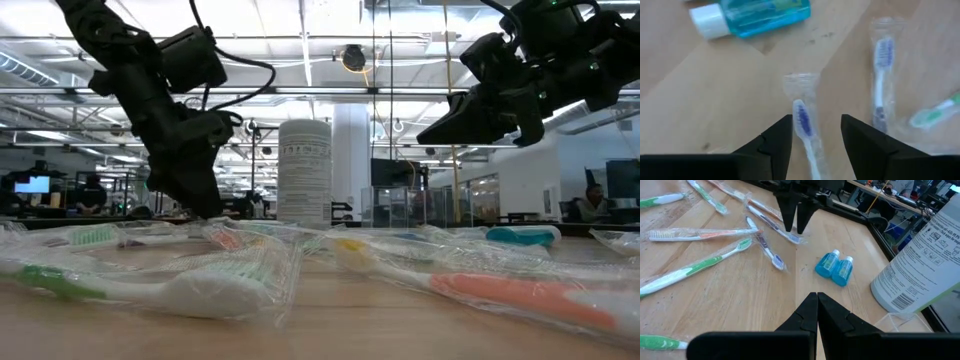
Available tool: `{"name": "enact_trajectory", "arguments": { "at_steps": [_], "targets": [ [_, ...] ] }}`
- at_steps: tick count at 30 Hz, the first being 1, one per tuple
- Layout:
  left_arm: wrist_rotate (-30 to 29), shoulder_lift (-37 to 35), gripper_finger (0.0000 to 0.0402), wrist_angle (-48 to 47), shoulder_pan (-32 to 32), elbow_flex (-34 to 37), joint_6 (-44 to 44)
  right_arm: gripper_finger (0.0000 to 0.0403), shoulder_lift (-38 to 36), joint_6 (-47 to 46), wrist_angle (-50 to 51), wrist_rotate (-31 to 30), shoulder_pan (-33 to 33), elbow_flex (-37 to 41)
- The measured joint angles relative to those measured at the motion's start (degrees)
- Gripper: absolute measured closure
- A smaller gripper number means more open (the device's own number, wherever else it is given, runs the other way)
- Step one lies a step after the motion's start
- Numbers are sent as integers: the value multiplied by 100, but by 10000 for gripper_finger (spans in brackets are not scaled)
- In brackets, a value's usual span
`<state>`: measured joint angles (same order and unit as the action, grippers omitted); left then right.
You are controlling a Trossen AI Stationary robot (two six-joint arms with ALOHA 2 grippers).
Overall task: Pick & Place toothbrushing station
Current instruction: Put the purple toothbrush into the transparent organizer
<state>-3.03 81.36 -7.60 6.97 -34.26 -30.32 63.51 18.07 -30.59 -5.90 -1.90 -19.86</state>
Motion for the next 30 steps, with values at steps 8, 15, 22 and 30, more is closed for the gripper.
{"name": "enact_trajectory", "arguments": {
  "at_steps": [8,15,22,30],
  "targets": [
    [-603,0,272,7,-84,4,170,403,0,-23,2,-2,1,0],
    [-604,18,315,40,-84,4,-108,403,0,-23,2,-2,1,0],
    [-603,536,317,506,-84,9,-169,403,-1,-24,2,1,0,4],
    [-557,717,303,664,-23,-74,146,403,-2,2,23,1,1,4]
  ]
}}
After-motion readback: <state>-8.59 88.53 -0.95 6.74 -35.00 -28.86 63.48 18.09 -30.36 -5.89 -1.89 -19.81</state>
